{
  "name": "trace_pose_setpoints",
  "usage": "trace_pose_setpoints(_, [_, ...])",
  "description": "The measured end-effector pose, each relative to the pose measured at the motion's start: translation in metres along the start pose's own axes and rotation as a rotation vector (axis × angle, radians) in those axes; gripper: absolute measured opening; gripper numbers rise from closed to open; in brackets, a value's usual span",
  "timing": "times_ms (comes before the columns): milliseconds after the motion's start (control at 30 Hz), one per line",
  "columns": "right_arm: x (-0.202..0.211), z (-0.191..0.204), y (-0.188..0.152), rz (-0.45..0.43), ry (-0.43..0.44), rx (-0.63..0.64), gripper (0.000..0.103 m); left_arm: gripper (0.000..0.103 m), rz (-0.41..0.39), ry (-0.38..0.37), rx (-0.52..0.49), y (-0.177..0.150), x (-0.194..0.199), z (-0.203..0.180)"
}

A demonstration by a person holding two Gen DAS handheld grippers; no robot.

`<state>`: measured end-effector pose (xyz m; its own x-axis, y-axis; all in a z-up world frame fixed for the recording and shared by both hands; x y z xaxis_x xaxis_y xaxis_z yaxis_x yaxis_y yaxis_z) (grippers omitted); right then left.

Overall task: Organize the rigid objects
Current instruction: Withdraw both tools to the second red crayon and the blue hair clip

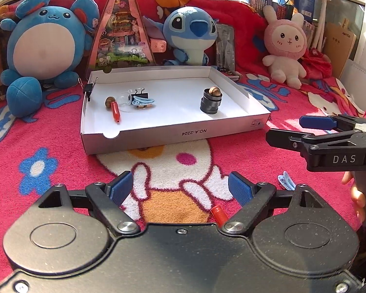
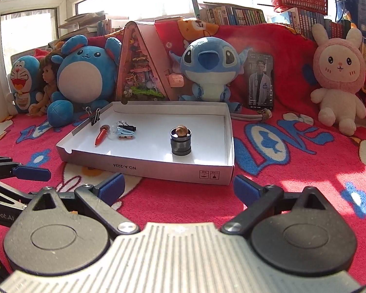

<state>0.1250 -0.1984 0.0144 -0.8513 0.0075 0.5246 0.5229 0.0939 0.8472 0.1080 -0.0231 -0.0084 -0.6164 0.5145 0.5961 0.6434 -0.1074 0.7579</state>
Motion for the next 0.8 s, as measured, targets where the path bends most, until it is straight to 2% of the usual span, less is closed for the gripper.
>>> trace_pose_setpoints(567, [0.018, -0.002, -0.051, 0.039, -0.03, 0.045, 0.101, 0.083, 0.05, -0.026, -0.014, -0.037, -0.002, -0.022])
trace_pose_setpoints(733, [0.02, -0.001, -0.061, 0.051, -0.028, 0.046, 0.101, 0.073, 0.036, -0.036, -0.023, -0.04, 0.001, -0.027])
trace_pose_setpoints(800, [0.021, 0.0, -0.064, 0.052, -0.024, 0.045, 0.101, 0.063, 0.034, -0.045, -0.027, -0.042, 0.002, -0.031])
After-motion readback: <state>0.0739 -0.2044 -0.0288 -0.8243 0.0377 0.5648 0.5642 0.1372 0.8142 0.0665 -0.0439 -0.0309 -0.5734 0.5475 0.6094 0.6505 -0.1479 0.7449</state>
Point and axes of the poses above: each gripper's, at about its wrist camera, not at the fingertips, and x roughly against the way its jaws point, z to its left, y to its top, the point moved 7 cm from there along -x, roughly the way its jaws point, and after that the axes turned 14 degrees about -y, right-handed, at the moved point
